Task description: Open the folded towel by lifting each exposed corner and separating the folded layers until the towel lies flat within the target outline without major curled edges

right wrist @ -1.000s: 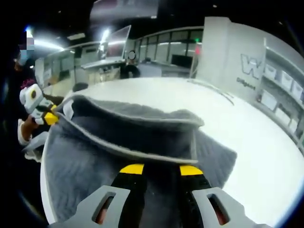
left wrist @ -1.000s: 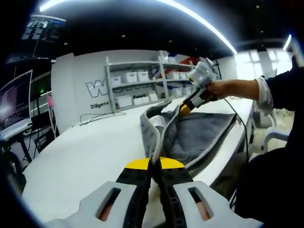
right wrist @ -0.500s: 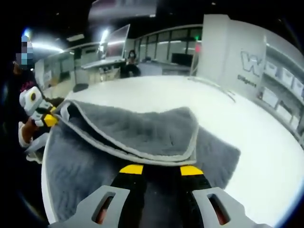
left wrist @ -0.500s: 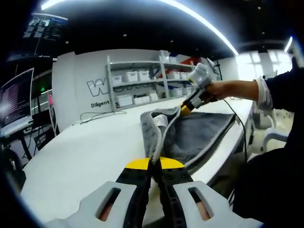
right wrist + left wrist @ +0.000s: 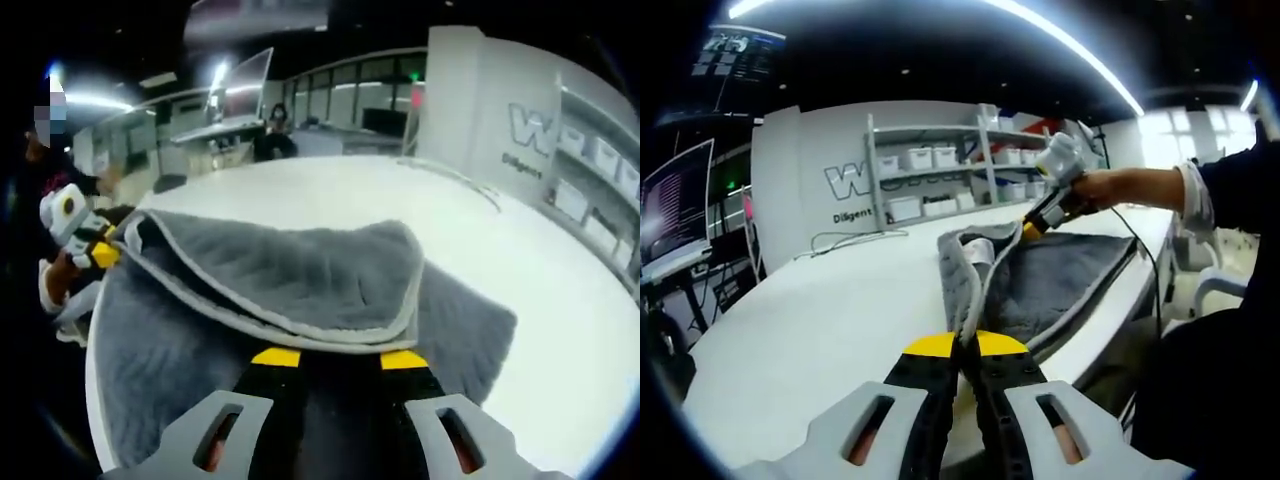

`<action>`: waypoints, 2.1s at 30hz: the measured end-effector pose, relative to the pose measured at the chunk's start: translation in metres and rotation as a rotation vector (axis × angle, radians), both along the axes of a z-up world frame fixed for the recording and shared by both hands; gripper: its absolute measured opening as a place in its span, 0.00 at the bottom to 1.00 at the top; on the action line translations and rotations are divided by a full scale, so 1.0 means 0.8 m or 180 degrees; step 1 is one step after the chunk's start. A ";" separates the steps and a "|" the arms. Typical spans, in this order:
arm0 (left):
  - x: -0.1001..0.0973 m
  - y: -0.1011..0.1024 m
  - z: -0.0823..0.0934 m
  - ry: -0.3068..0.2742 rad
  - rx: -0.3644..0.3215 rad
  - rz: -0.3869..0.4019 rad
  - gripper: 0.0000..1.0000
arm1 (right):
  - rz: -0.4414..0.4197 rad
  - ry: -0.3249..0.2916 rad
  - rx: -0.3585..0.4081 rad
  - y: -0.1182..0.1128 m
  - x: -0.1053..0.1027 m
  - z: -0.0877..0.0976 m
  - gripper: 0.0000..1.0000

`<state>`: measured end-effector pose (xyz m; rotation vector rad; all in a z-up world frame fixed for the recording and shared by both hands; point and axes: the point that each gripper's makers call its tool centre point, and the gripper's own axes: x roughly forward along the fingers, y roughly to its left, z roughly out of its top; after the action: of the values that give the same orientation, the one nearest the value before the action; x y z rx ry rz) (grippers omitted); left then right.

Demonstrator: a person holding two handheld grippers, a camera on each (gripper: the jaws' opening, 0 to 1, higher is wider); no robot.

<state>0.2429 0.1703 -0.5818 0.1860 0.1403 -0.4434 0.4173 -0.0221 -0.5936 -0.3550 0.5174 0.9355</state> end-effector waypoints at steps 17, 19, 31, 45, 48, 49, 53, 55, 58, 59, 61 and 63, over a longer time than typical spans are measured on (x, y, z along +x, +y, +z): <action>-0.001 0.008 -0.005 0.0036 -0.0003 0.0064 0.05 | 0.0017 0.0000 0.0013 0.015 0.005 0.001 0.22; -0.003 0.008 -0.006 0.0031 0.0003 0.0067 0.05 | 0.0024 0.0002 0.0013 0.017 0.005 0.001 0.22; 0.000 0.021 -0.008 0.0039 -0.0049 0.0129 0.05 | 0.0049 0.0017 0.0015 0.029 0.006 -0.001 0.22; 0.001 0.029 -0.008 0.0043 -0.0062 0.0172 0.05 | 0.0056 -0.0003 0.0029 0.041 0.008 0.004 0.22; 0.001 0.031 -0.009 0.0044 -0.0070 0.0186 0.05 | 0.0051 0.0006 0.0052 0.044 0.008 0.004 0.22; 0.000 0.032 -0.009 0.0046 -0.0075 0.0189 0.05 | 0.0050 0.0009 0.0058 0.045 0.008 0.004 0.22; 0.000 0.033 -0.009 0.0045 -0.0073 0.0191 0.05 | 0.0047 0.0005 0.0078 0.048 0.009 0.005 0.22; -0.001 0.033 -0.010 0.0041 -0.0076 0.0193 0.05 | 0.0045 -0.0001 0.0074 0.048 0.009 0.005 0.23; -0.001 0.032 -0.010 0.0031 -0.0062 0.0197 0.05 | 0.0026 -0.0036 0.0053 0.048 0.012 0.006 0.25; -0.001 0.032 -0.010 0.0030 -0.0054 0.0197 0.05 | 0.0021 -0.0046 0.0043 0.048 0.012 0.006 0.26; -0.001 0.032 -0.010 0.0022 -0.0035 0.0199 0.05 | 0.0015 -0.0055 0.0031 0.049 0.013 0.005 0.26; -0.001 0.032 -0.010 0.0018 -0.0028 0.0200 0.05 | 0.0008 -0.0055 0.0047 0.051 0.013 0.006 0.26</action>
<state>0.2417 0.1960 -0.5898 0.1711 0.1492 -0.3819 0.4281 0.0188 -0.5890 -0.3504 0.4940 0.9376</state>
